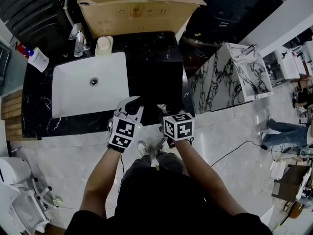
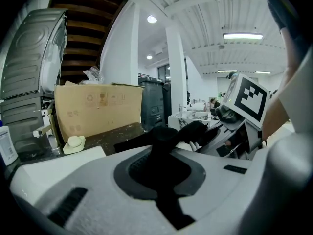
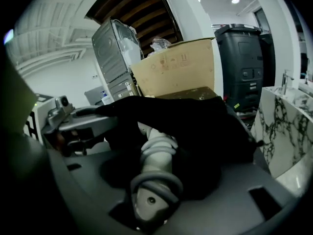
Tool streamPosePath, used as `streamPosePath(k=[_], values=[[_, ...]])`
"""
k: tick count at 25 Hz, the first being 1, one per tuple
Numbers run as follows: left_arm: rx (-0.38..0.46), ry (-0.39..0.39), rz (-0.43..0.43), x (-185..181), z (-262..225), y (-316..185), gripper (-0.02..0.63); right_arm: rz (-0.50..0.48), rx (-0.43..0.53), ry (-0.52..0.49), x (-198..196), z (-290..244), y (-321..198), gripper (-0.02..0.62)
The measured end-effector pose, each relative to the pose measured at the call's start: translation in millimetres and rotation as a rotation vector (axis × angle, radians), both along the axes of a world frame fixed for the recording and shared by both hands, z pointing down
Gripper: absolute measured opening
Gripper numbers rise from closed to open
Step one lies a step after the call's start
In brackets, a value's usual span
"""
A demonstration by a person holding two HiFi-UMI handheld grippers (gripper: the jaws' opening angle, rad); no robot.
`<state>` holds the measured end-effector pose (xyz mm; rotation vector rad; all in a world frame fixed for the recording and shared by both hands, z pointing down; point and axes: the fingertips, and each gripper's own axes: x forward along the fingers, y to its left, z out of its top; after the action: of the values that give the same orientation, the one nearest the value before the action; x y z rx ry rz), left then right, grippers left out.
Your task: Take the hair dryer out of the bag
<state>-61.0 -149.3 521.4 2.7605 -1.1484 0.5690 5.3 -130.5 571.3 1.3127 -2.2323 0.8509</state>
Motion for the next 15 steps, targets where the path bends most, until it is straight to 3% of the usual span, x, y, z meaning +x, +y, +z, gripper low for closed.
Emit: streamPosePath(k=[8, 15], values=[[0.010, -0.021, 0.001, 3.5, -3.3, -5.5, 0.032, 0.047, -0.021, -0.189, 6.7, -13.6, 6.8, 0.236], [0.018, -0.021, 0.007, 5.8, -5.1, -18.4, 0.033, -0.003, 0.001, -0.206, 4.5, -24.1, 14.4, 0.236]])
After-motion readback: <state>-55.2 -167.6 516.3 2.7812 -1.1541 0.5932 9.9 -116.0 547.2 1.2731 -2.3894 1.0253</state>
